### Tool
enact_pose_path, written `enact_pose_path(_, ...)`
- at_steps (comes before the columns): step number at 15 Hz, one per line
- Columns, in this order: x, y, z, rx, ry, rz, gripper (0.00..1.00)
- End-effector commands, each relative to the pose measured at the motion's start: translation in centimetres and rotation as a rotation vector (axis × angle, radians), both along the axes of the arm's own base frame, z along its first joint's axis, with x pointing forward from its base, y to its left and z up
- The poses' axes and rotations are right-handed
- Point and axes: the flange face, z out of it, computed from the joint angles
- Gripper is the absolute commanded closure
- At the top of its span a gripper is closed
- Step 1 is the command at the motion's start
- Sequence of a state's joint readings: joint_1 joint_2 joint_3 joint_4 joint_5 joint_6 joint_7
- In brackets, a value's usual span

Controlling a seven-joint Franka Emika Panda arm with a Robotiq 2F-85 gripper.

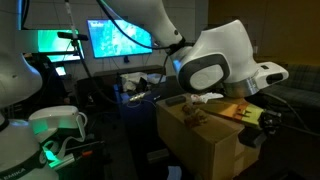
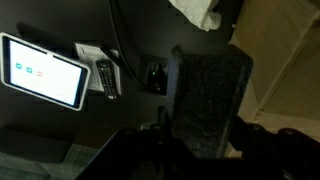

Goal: Put the white towel on the table, then the moose on the box, then the duster on the table, then the turnip plushie on the box, then the plastic on the table, then the blue sponge on the box, then the duster from the box to the table, lastly, the other duster from the table to the box

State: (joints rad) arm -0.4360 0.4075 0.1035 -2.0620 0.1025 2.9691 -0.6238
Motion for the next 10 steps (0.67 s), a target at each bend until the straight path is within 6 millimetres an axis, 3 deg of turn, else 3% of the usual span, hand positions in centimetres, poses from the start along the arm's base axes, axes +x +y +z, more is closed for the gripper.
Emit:
enact_pose_path(1, -6.9, -0.5, -0.5, -0.033, -0.003, -0.054, 0.69)
enact_pose_path(5, -11.3, -1.1, -4.3, -0.04, 0.06, -0.095, 0.69)
enact_pose_path(10, -13.8, -1.2, -9.0, -0.038, 0.176, -0.109, 0.69)
